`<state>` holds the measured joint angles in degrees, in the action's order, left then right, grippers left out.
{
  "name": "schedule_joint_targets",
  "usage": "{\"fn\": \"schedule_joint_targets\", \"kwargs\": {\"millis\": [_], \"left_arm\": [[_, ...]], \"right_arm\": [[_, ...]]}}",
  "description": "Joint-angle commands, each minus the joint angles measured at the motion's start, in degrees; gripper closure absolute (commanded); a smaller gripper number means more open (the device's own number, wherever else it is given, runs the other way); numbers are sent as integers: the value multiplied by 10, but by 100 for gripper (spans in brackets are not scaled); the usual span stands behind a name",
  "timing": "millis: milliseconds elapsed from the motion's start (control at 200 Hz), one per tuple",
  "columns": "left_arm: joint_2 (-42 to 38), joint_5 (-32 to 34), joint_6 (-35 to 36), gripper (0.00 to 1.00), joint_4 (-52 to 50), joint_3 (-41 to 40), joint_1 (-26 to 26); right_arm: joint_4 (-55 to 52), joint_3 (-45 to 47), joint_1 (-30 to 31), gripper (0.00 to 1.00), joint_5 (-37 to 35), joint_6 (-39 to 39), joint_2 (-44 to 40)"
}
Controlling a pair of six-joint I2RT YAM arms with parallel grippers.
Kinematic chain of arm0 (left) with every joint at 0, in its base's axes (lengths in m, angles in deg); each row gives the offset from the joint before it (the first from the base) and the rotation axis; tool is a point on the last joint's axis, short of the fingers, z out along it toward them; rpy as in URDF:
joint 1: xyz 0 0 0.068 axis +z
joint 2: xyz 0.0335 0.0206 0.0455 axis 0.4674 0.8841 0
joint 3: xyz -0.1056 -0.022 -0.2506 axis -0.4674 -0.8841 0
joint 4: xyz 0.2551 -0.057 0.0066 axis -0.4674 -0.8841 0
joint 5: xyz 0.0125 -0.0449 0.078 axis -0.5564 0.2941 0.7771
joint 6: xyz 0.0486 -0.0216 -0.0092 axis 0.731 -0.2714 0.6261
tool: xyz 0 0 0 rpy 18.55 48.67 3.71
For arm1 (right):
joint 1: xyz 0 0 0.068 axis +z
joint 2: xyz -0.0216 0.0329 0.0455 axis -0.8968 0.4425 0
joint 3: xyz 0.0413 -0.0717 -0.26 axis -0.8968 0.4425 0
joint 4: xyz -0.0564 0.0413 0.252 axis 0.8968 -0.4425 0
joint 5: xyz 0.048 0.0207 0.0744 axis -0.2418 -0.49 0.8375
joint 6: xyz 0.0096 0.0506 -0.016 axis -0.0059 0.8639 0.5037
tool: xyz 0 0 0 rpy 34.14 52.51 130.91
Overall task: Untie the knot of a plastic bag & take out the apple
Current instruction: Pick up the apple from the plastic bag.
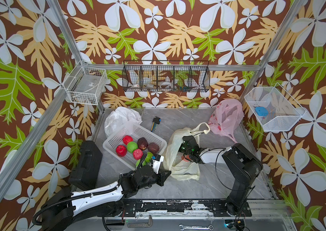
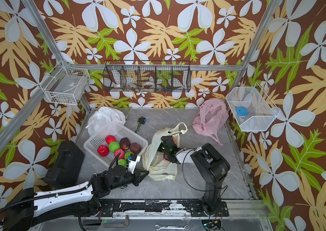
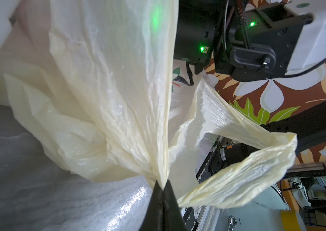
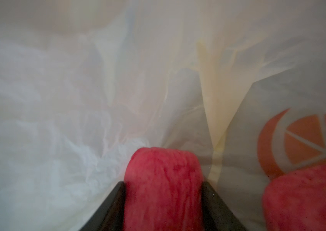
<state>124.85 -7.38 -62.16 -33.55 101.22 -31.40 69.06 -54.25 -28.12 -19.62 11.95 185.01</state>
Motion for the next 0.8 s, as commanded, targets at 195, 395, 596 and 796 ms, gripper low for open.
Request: {"fn": "schedule_joint_targets", "kwargs": {"millis": [195, 395, 596, 796], "left_arm": [[8, 35, -4, 100, 18, 9, 0], [73, 32, 13, 100, 27, 56, 3], [129, 3, 34, 100, 20, 117, 34], [182, 14, 25, 100, 7, 162, 60]], "right_arm": [[-132, -3, 39, 58, -80, -75, -94], [-181, 50, 68, 57, -126, -86, -190], [-248, 94, 107, 58, -184, -95, -297], [-333, 136, 134, 58, -221, -103, -420]]}}
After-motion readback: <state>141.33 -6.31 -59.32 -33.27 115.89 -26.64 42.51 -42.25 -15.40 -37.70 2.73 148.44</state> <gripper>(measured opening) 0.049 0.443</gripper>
